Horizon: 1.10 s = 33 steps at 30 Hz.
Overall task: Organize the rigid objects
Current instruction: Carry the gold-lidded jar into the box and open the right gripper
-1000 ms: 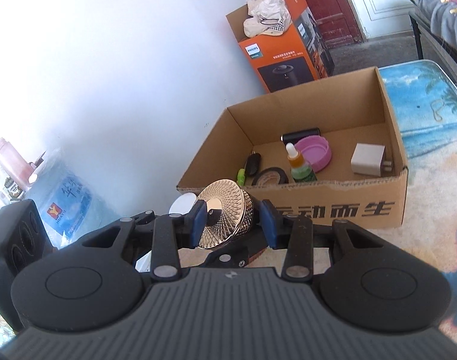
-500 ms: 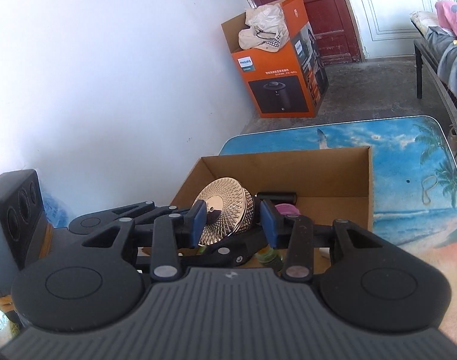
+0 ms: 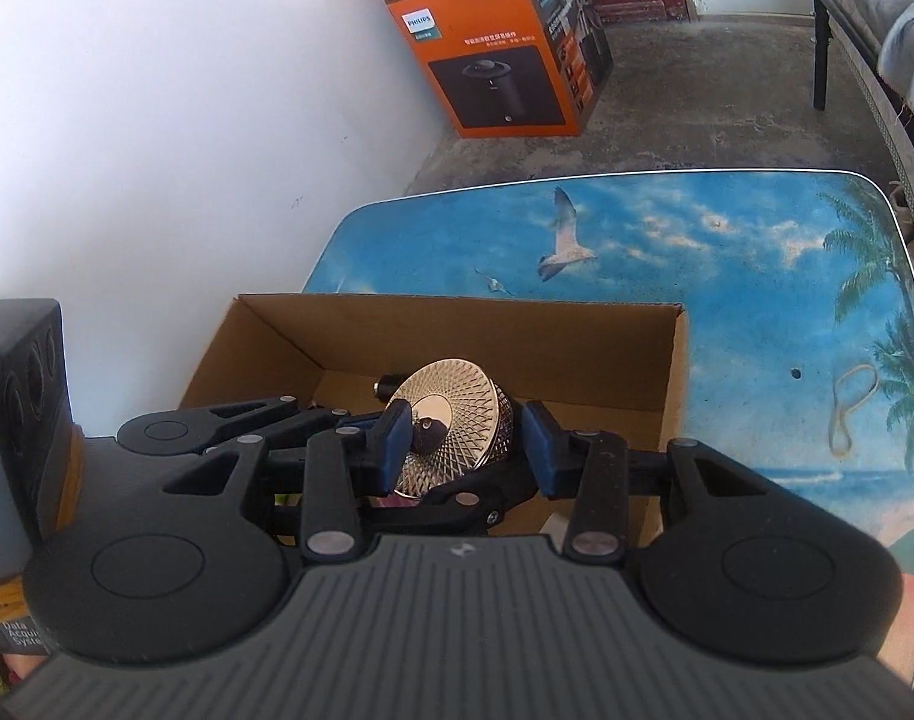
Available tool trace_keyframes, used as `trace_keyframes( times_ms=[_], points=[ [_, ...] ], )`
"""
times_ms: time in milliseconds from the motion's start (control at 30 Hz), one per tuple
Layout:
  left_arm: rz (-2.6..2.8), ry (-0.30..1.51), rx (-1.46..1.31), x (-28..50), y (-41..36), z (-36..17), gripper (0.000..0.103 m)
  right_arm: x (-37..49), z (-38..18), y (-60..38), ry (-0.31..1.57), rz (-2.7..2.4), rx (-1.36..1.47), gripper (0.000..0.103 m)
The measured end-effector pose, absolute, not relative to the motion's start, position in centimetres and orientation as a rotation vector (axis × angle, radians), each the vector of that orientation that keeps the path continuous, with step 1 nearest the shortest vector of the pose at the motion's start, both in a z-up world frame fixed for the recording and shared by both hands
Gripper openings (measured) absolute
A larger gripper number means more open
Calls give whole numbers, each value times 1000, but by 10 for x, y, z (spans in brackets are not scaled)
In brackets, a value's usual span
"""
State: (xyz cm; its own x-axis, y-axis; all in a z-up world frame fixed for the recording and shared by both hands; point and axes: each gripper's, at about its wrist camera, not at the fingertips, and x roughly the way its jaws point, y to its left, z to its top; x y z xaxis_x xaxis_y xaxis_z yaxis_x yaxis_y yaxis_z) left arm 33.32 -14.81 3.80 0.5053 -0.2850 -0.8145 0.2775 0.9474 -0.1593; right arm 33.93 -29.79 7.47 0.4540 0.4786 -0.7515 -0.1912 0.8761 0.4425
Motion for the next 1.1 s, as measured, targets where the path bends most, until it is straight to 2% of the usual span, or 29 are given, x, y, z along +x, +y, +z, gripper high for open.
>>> trace_keyframes(
  times_ms=[500,1000,1100],
  points=[
    [-306,1082,-61,362,-160,17,58,372,51,-299,1050,402,250,38],
    [-279,1073,-94,367,-163,11,59,376,48,-302,999,376,234,35],
    [-279,1026,-92,362,-163,18,59,373,49,-306,985,376,251,36]
  ],
)
